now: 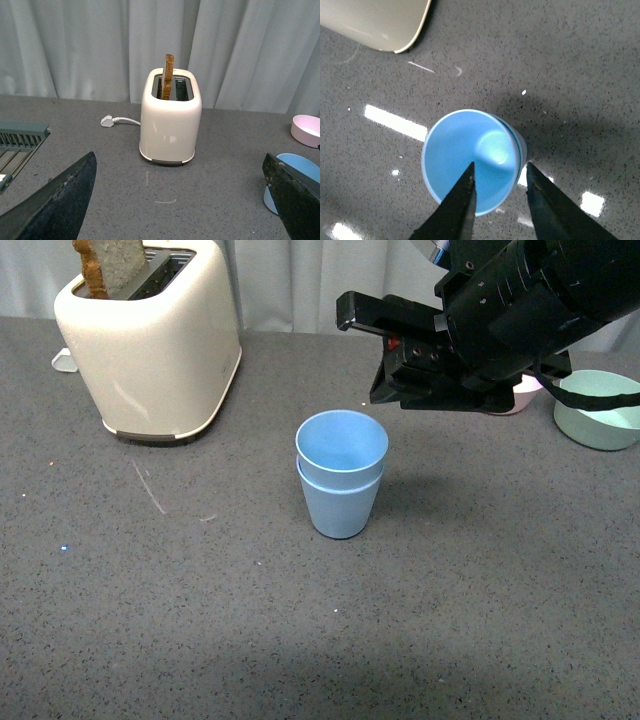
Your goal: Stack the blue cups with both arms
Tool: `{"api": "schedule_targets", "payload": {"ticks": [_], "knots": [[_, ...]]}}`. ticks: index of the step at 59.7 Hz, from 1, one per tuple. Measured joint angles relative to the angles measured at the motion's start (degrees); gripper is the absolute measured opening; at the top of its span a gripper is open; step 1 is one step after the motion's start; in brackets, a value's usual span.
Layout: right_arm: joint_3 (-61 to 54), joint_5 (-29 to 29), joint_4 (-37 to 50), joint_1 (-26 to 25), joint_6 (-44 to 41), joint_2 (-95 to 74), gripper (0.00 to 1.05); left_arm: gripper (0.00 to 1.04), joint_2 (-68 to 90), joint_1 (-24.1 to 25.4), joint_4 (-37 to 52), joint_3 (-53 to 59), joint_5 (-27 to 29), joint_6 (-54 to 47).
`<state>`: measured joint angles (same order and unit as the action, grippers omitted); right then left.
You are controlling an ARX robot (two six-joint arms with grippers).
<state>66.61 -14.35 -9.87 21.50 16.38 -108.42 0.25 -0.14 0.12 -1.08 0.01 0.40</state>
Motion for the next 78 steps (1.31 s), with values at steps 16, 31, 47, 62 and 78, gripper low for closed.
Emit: {"api": "schedule_targets", "payload": {"ticks": [16,31,47,62,78], "knots": [[-7.37,15.85,17.53,-0.17,-6.43,3.10,0.69,0.98,0.00,0.00,0.00,0.00,0.02,0.00],[-38.21,29.88,76.74,-5.88,-15.50,12.90,0.21,0.98,-0.04,0.00,-0.02,0.00,0.11,-0.02],[-51.21,24.59,76.46,-10.84,-16.24,25.31,0.01,0.98,-0.04,0.00,-0.04,0.00,0.04,-0.02],[-58.45,21.42,71.80,-14.56,-16.24,37.29,0.01,0.98,-0.04,0.00,-0.04,0.00,0.02,-0.02],[-62.88,17.16,63.63,-17.86,-16.22,49.94,0.01,0.98,-0.04,0.00,-0.04,0.00,0.02,-0.02]]}}
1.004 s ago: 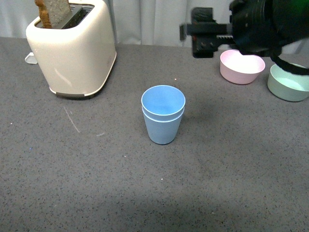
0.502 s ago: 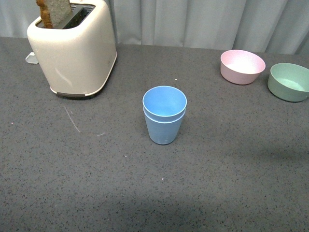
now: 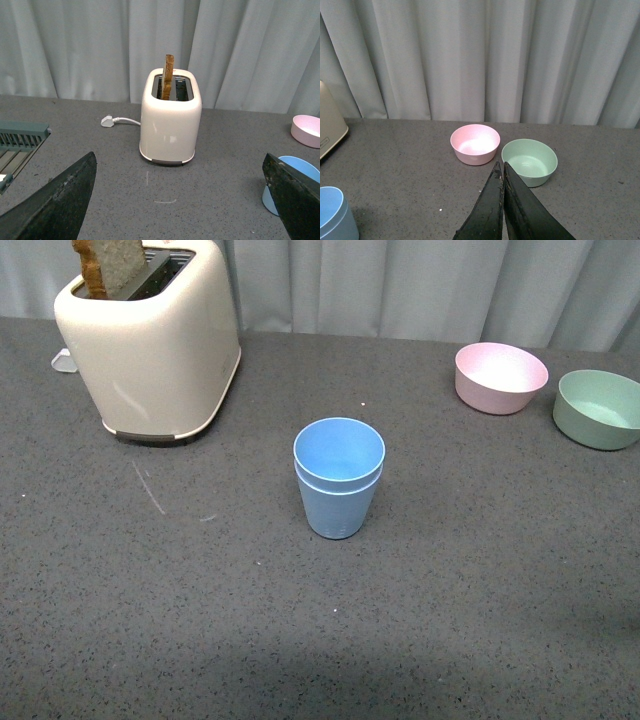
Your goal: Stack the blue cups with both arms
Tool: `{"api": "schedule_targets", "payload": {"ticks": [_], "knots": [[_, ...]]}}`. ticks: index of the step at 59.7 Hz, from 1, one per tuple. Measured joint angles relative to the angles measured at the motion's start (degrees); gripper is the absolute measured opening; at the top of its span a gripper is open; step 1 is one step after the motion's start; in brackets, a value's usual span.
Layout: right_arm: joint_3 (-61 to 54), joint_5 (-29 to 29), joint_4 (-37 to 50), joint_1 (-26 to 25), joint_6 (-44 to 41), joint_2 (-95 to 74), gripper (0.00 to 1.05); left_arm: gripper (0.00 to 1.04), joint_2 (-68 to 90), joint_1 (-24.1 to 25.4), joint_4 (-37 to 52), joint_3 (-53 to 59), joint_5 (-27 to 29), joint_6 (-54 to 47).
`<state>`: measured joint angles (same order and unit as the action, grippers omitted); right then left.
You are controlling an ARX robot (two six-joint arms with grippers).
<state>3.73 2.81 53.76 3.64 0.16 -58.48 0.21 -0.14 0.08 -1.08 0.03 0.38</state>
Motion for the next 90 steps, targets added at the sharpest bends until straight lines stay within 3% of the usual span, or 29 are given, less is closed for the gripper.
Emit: {"api": "schedule_targets", "payload": {"ticks": [9,45,90], "knots": [[-1.66,-2.29,-5.55,-3.48,0.00,7.26,0.01,0.98,0.00,0.00,0.00,0.00,0.00,0.00],[-3.56,-2.73,-27.10,-3.50,0.00,31.65,0.01,0.98,0.00,0.00,0.00,0.00,0.00,0.00],[-3.56,-2.73,-42.66,-3.50,0.00,47.63,0.01,0.98,0.00,0.00,0.00,0.00,0.00,0.00]]}}
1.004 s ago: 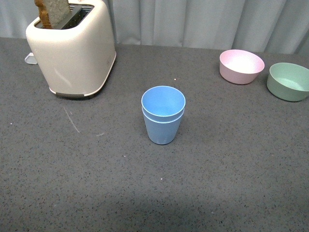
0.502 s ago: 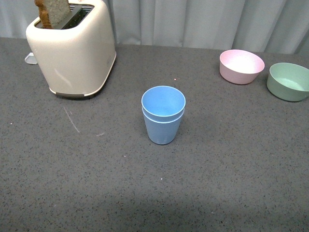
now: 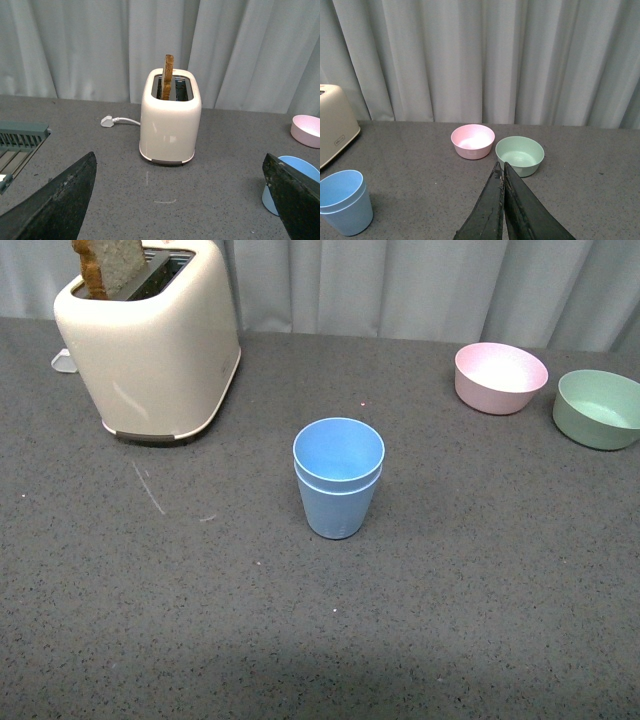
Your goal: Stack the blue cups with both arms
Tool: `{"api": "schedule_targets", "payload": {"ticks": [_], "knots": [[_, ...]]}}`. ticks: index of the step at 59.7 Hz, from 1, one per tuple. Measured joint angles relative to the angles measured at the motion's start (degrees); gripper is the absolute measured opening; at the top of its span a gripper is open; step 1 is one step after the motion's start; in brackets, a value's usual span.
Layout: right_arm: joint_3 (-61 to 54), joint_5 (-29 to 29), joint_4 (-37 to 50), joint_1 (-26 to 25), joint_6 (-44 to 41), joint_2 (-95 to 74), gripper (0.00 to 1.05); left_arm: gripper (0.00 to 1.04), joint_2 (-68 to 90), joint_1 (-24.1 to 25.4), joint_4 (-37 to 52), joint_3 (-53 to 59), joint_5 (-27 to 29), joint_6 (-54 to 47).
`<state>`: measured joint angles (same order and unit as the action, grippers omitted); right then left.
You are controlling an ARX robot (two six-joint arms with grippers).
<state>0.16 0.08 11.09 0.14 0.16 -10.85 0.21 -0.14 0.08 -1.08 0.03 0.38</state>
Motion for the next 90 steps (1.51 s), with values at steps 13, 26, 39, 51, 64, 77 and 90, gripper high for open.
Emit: {"api": "schedule_targets", "payload": {"ticks": [13,26,39,51,64,77,90], "knots": [[0.04,-0.17,-10.71,0.00,-0.02,9.90,0.01,0.98,0.00,0.00,0.00,0.00,0.04,0.00],[0.04,-0.17,-10.99,0.00,-0.09,10.60,0.06,0.98,0.00,0.00,0.00,0.00,0.00,0.00],[0.04,-0.15,-10.99,0.00,-0.09,10.62,0.46,0.98,0.00,0.00,0.00,0.00,0.00,0.00],[0.04,-0.17,-10.99,0.00,-0.09,10.62,0.80,0.98,0.00,0.00,0.00,0.00,0.00,0.00],[0.04,-0.17,-10.99,0.00,-0.07,10.62,0.95,0.98,0.00,0.00,0.00,0.00,0.00,0.00],[0.04,-0.15,-10.99,0.00,-0.07,10.62,0.95,0.98,0.00,0.00,0.00,0.00,0.00,0.00],[0.04,-0.15,-10.99,0.00,-0.07,10.62,0.95,0.98,0.00,0.00,0.00,0.00,0.00,0.00]]}}
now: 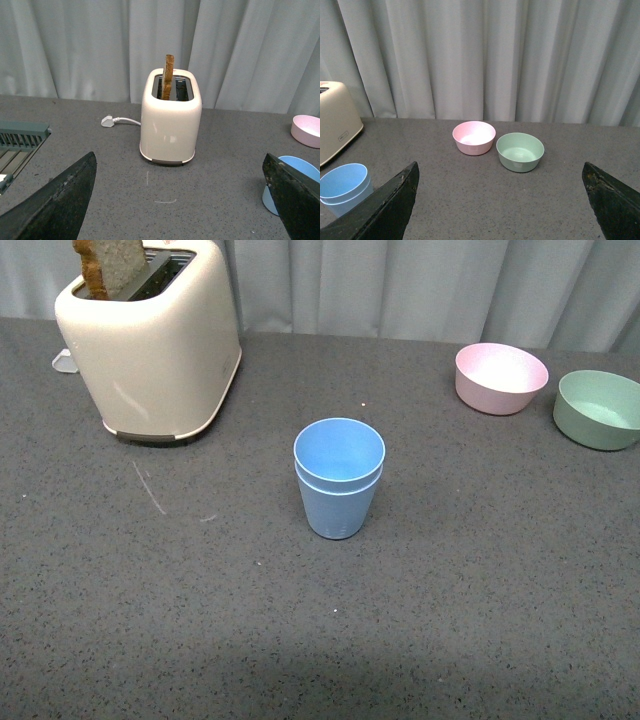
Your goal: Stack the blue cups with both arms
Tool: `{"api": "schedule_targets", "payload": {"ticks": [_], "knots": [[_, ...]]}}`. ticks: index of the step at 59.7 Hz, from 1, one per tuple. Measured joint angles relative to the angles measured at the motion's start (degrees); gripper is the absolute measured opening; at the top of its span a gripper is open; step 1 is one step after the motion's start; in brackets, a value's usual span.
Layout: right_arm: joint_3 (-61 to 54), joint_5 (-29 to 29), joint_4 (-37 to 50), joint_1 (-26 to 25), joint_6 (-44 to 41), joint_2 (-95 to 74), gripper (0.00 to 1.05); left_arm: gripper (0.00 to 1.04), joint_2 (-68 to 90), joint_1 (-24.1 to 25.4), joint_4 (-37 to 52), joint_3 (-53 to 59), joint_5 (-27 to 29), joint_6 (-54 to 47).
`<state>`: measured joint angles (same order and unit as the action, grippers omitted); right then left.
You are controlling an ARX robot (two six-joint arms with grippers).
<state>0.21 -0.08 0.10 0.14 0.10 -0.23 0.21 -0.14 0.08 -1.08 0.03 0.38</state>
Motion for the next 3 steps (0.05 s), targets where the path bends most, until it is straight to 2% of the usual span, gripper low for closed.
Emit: {"api": "schedule_targets", "payload": {"ticks": [3], "knots": [[0.00,-0.02,0.00,0.00,0.00,0.00,0.95,0.98,0.00,0.00,0.00,0.00,0.00,0.00]]}}
